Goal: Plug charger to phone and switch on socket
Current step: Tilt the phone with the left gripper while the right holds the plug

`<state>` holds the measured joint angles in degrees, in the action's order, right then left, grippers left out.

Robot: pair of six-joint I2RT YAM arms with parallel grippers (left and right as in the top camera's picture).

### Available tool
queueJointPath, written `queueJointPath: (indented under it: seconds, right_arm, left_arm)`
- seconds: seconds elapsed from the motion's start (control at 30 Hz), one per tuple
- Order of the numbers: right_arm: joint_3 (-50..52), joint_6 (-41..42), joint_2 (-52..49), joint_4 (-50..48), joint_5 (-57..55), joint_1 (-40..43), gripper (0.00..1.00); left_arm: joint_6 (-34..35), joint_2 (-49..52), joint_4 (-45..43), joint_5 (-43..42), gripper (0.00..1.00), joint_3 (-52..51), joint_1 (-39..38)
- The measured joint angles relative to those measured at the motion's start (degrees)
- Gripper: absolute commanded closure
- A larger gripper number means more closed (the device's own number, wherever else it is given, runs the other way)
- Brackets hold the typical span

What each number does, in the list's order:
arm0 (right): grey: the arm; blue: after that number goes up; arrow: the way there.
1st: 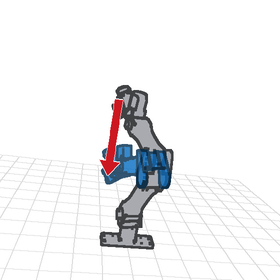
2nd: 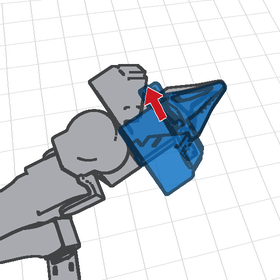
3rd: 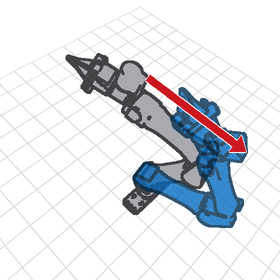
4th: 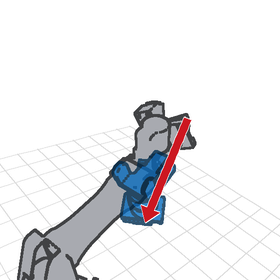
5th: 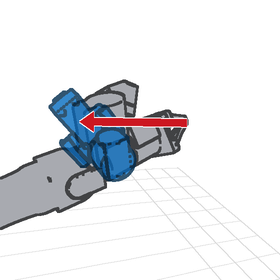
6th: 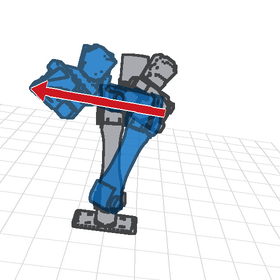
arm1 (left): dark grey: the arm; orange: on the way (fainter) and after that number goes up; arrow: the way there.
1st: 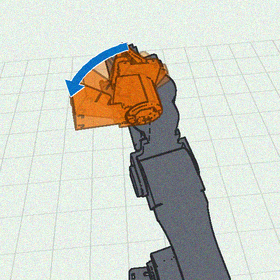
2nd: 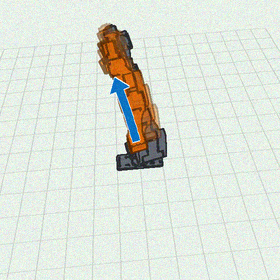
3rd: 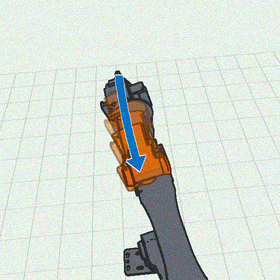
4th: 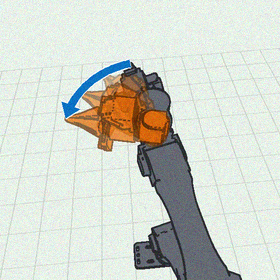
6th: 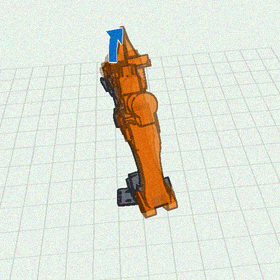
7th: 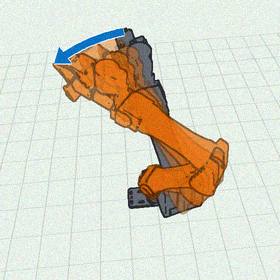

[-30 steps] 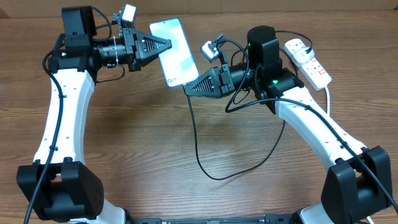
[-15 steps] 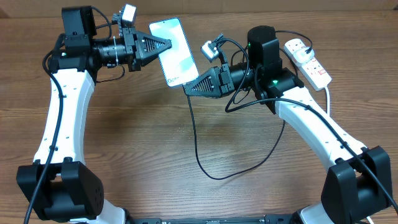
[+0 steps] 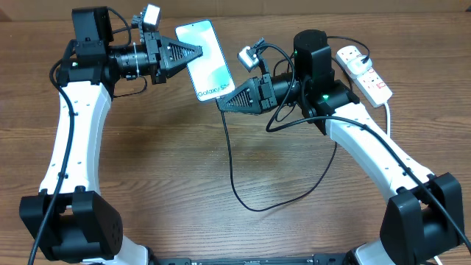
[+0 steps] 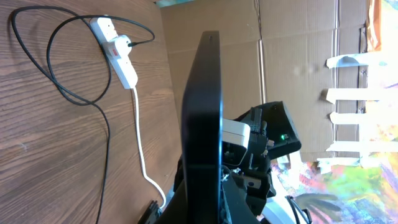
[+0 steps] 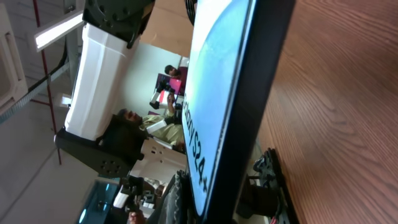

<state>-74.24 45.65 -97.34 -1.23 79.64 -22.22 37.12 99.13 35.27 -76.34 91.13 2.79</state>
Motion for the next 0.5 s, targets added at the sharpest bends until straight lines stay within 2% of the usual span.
queueJointPath:
  seconds: [0.23,0.5]
  right_arm:
    - [0.0,0.87,0.0,-0.44,-0.11,0.0,0.92]
    - [0.0,1.27,0.0,-0.48,-0.46,0.04,0.96]
  left_arm:
    - [0.0,0.0,0.02,-0.02,0.96,0.04,0.0]
    - [0.0,0.0,0.02,0.0,0.96,0.04,0.0]
